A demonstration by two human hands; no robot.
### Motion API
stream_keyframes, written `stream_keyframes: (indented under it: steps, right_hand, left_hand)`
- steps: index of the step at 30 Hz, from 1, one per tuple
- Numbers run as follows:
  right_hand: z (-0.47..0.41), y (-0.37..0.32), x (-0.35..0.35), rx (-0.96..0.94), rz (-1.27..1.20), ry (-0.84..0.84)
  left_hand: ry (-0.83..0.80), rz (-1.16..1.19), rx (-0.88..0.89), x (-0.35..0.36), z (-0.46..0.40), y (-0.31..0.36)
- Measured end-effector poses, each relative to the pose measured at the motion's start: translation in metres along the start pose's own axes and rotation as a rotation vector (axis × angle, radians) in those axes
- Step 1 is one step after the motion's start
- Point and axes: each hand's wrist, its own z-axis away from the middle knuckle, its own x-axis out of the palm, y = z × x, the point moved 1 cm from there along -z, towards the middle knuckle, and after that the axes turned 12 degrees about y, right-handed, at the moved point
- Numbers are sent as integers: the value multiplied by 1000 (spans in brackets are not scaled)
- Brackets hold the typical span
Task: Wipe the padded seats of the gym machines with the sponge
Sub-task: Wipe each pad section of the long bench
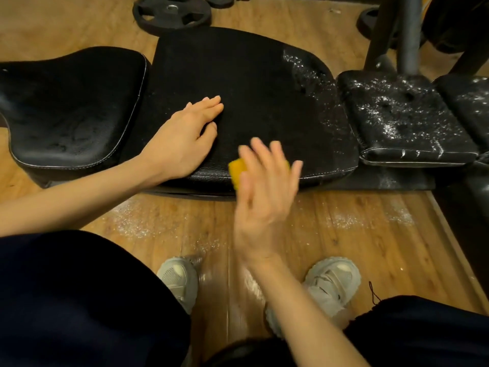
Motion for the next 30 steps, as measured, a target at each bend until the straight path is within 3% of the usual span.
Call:
stream_keyframes:
  steps: [3, 6, 8, 10, 13, 17, 20, 26, 28, 30]
  right_hand:
    - [3, -20, 15, -314, -12, -91]
    - [-6, 25, -5, -481, 71, -138]
    - [-15, 64, -27, -311, 82, -99]
    - [-23, 85, -37, -21, 36, 46]
    - [-15, 53, -17, 286, 55, 225]
    - [16, 1, 4, 37, -22, 44]
    - [0, 36, -13, -67, -32, -22]
    - [-57, 123, -37, 444, -40, 369]
    - [-48, 102, -29, 487, -97, 438]
    - [-28, 72, -22, 433, -121, 386]
  left_hand:
    - [-10, -3, 4, -2, 1, 1]
    - [8, -12, 17, -4, 3, -1]
    - [15, -4, 16, -3, 3, 0]
    - [28, -4, 10, -2, 3, 1]
    - [20, -18, 15, -1, 2, 5]
    - [23, -48, 56, -4, 4, 10]
    - [28, -46, 47, -5, 5, 10]
    - [29, -58, 36, -4, 3, 12]
    - [40, -63, 34, -4, 3, 14]
    - [45, -70, 38, -4, 3, 14]
